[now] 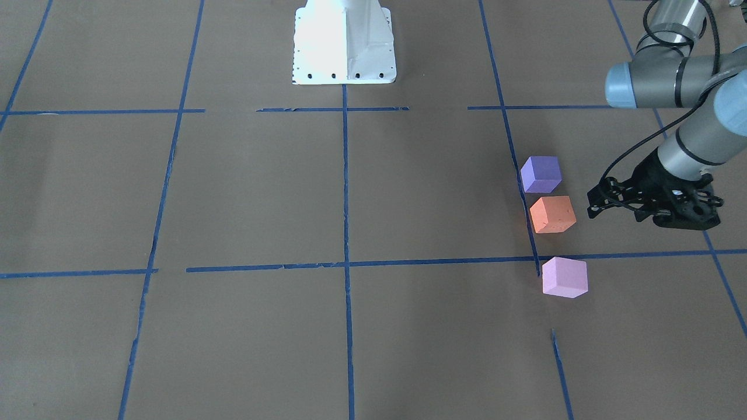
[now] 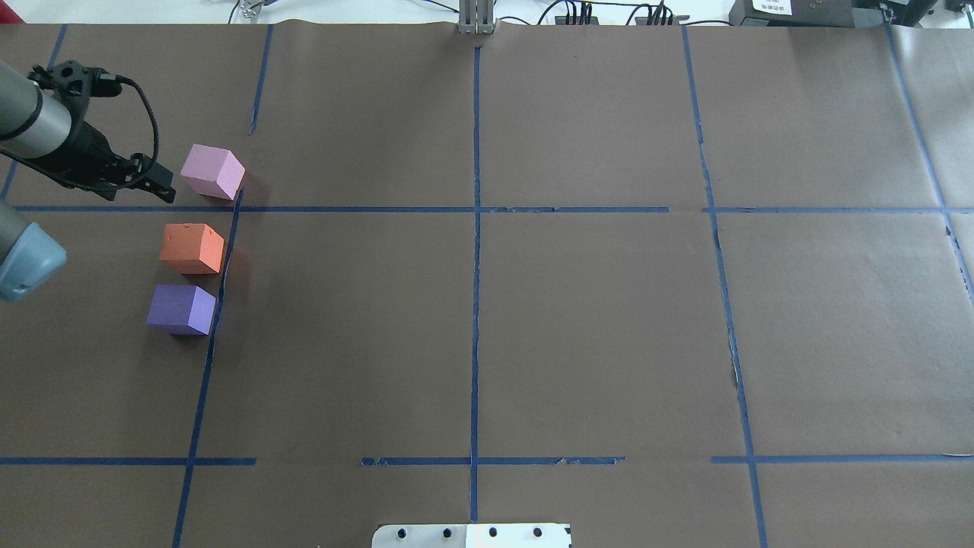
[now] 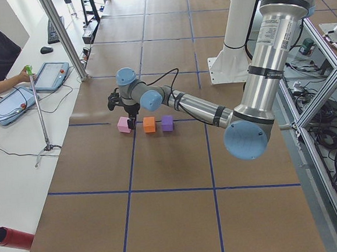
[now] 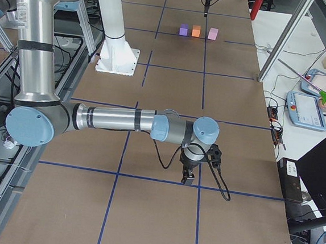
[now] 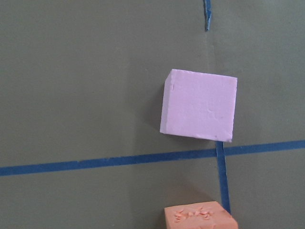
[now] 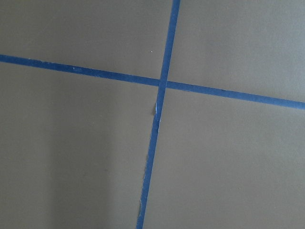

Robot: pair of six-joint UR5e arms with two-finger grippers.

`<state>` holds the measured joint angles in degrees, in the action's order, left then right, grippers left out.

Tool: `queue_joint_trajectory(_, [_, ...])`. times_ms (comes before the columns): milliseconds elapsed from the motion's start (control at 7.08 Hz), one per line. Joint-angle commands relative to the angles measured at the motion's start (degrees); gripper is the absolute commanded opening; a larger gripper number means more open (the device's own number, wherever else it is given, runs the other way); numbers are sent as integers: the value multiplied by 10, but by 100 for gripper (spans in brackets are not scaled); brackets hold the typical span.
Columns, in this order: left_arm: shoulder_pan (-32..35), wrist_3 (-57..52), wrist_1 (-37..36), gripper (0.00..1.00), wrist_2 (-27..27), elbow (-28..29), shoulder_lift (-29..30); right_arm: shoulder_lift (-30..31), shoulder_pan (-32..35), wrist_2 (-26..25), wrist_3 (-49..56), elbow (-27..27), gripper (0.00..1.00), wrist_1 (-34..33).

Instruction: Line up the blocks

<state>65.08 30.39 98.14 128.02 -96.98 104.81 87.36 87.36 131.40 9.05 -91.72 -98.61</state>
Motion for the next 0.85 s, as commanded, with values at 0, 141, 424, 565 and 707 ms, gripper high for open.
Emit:
queue_joint_trajectory(0, [87, -177, -71, 100, -1, -11, -4, 0, 0, 0, 0, 0, 100, 0])
queue_joint_trajectory(141, [129, -255, -70, 100, -1, 18, -11, 0, 0, 0, 1, 0, 100, 0])
queue_joint_trajectory(424, [224, -439, -45, 100, 0, 131, -28, 0, 0, 0, 0, 0, 100, 0])
queue_joint_trajectory(565, [241, -451, 16, 100, 1, 135, -78, 0, 0, 0, 0, 0, 100, 0])
queue_joint_trajectory(707, [248, -448, 43, 100, 1, 137, -106, 0, 0, 0, 0, 0, 100, 0])
